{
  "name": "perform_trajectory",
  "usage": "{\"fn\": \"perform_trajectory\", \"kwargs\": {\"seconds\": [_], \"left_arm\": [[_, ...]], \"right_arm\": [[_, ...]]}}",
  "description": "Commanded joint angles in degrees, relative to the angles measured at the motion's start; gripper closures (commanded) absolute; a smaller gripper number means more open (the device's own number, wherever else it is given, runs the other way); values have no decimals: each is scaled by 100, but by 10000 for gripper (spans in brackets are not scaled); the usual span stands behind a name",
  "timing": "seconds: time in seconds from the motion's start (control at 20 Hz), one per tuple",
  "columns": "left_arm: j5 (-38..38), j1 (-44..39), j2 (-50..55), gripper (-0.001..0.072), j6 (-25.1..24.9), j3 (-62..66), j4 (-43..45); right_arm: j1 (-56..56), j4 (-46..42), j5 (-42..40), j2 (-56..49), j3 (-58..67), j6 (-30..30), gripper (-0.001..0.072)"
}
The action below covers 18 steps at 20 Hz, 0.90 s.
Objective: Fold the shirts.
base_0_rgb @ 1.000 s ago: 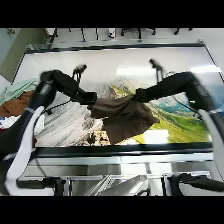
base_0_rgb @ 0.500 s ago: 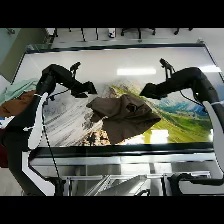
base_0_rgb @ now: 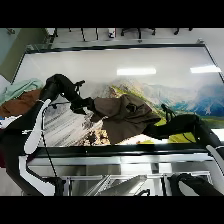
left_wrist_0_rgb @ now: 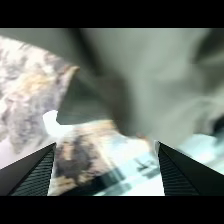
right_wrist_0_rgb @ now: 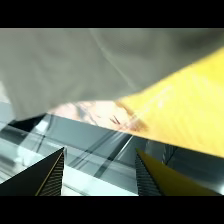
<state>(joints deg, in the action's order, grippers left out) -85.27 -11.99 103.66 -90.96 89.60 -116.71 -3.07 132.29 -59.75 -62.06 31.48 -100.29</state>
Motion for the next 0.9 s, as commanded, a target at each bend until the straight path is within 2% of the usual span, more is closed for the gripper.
{"fn": "perform_trajectory", "kwargs": {"seconds": [0.0,0.25,0.3,0.35,0.4,0.45,0.8,0.85], "left_arm": [[933,-321,-63,13,-7,-789,315],[1735,-597,280,14,0,-579,258],[1762,-610,334,103,2,-437,262],[1762,-651,372,361,0,-282,275],[1759,-651,374,655,-2,-144,271],[1725,-647,372,687,-7,22,271],[957,-649,374,687,-7,1075,264],[852,-649,374,687,-7,1145,262]], "right_arm": [[-302,223,717,-83,-446,4,221],[-518,422,1119,-540,-437,66,222],[-525,496,1237,-605,-437,63,222],[-525,566,1364,-649,-437,63,222],[-525,629,1499,-680,-433,63,222],[-527,682,1613,-726,-407,63,222],[-881,841,2120,-1652,363,68,228],[-997,850,2124,-1836,514,66,312]]}}
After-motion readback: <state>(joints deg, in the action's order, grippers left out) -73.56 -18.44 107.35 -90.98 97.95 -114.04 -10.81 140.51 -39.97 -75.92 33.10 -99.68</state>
